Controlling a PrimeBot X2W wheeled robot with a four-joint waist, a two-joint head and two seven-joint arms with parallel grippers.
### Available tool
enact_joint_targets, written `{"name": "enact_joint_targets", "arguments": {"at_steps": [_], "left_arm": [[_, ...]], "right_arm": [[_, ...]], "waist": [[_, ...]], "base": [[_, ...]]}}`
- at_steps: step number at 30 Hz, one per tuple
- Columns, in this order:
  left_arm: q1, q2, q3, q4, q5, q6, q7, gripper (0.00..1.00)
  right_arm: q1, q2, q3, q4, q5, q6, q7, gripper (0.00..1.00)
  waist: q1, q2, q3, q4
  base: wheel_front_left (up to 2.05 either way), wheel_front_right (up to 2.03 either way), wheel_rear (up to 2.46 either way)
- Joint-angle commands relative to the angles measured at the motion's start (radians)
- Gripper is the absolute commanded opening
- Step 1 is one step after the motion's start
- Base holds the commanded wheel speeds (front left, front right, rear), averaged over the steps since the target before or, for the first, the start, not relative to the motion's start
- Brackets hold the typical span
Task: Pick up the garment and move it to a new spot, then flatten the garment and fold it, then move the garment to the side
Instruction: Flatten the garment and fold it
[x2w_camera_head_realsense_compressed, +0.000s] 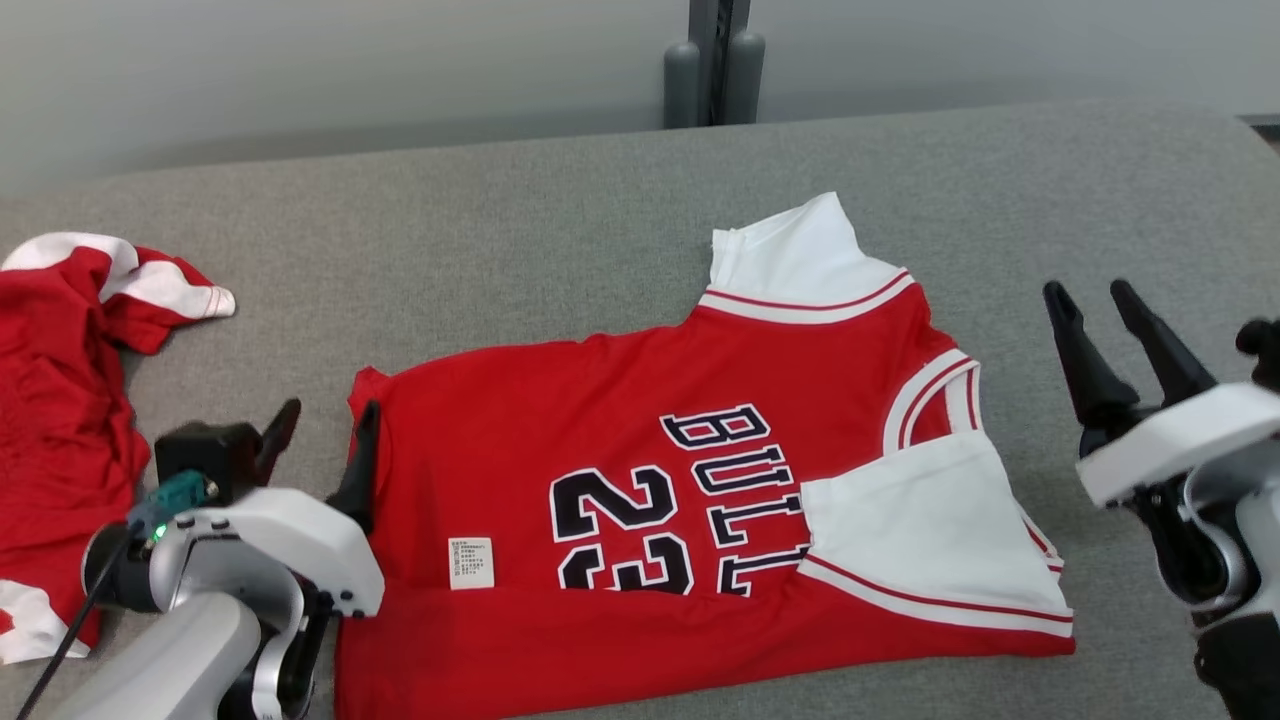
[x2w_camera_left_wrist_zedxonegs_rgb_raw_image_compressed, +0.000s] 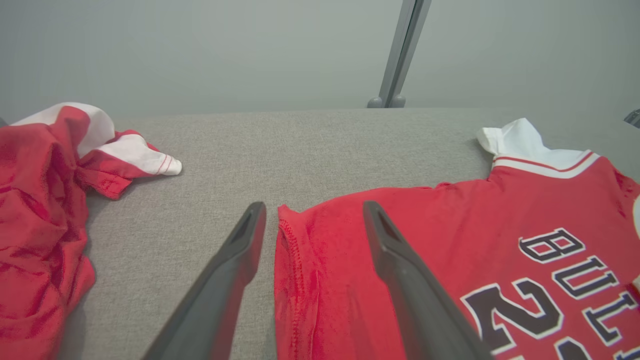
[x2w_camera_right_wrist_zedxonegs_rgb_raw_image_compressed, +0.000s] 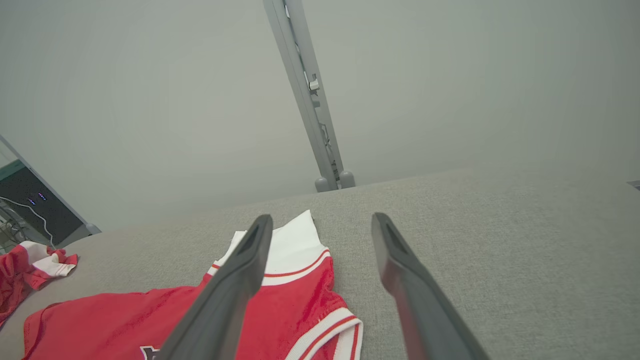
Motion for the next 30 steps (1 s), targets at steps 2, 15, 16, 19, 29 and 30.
{"name": "enact_joint_targets", "arguments": {"at_steps": [2, 15, 16, 19, 29, 30], "left_arm": [[-0.086, -0.010, -0.001, 0.038, 0.010, -0.017, 0.034, 1.00], [-0.385, -0.083, -0.055, 0.181, 0.054, -0.088, 0.186, 1.00], [-0.400, -0.090, -0.060, 0.187, 0.056, -0.094, 0.191, 1.00], [-0.421, -0.100, -0.066, 0.200, 0.056, -0.101, 0.204, 1.00], [-0.487, -0.129, -0.103, 0.202, 0.061, -0.127, 0.272, 1.00], [-0.490, -0.131, -0.108, 0.200, 0.060, -0.128, 0.281, 1.00]], "right_arm": [[-0.106, -0.029, 0.031, 0.054, 0.031, 0.000, 0.026, 1.00], [-0.585, -0.122, 0.250, 0.305, 0.205, 0.000, 0.215, 1.00], [-0.607, -0.124, 0.266, 0.319, 0.220, 0.000, 0.230, 1.00], [-0.643, -0.126, 0.293, 0.346, 0.250, 0.000, 0.262, 1.00], [-0.801, -0.145, 0.409, 0.498, 0.322, 0.000, 0.406, 1.00], [-0.807, -0.142, 0.418, 0.507, 0.331, 0.000, 0.423, 1.00]], "waist": [[0.0000, 0.0000, 0.090, 0.022], [0.0000, 0.0000, 0.311, 0.116], [0.0000, 0.0000, 0.319, 0.122], [0.0000, 0.0000, 0.331, 0.132], [0.0000, 0.0000, 0.378, 0.168], [0.0000, 0.0000, 0.380, 0.169]], "base": [[0.00, 0.00, 0.00], [0.00, 0.00, 0.00], [0.00, 0.00, 0.00], [0.00, 0.00, 0.00], [0.00, 0.00, 0.00], [0.00, 0.00, 0.00]]}}
